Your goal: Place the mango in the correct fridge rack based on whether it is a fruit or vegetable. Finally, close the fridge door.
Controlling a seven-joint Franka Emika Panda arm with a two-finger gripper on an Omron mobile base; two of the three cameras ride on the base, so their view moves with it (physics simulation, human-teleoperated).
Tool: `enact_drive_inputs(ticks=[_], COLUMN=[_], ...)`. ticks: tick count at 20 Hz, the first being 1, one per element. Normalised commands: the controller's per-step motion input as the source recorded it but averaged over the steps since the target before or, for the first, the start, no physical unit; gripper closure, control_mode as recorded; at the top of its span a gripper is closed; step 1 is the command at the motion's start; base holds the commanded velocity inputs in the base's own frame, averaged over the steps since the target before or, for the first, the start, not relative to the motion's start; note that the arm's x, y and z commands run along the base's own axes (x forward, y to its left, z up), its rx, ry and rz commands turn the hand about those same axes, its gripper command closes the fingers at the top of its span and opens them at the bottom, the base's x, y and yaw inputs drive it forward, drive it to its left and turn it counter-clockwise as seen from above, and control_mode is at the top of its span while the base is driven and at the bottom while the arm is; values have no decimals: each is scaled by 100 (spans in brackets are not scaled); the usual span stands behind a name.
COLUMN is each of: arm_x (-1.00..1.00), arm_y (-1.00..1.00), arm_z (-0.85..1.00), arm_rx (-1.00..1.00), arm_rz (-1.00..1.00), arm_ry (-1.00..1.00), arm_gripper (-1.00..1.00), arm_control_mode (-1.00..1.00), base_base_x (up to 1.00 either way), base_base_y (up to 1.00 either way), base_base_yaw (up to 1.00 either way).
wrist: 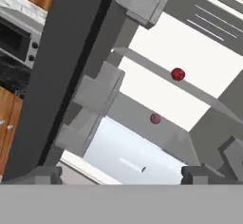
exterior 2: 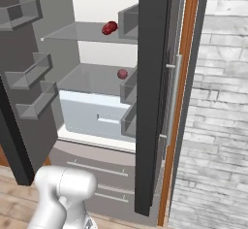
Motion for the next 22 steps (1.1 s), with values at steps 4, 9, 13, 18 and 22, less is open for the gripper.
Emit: enact_drive_inputs(ticks=[4, 9, 13, 18, 22], arm_x=[7, 53, 98, 89, 88], arm_y=[100, 100, 100, 100, 39], arm_z=[-17, -41, -36, -29, -13], arm_rx=[-53, -45, -34, -33, -27], arm_rz=[12, 6, 3, 5, -2], arm_ry=[0, 2, 11, 6, 2], arm_gripper=[-100, -100, -100, -100, -100], arm_control_mode=[-100, -100, -100, -100, -100], base_base_x=[0, 0, 0, 0, 0], base_base_y=[0, 0, 0, 0, 0], base_base_yaw=[0, 0, 0, 0, 0])
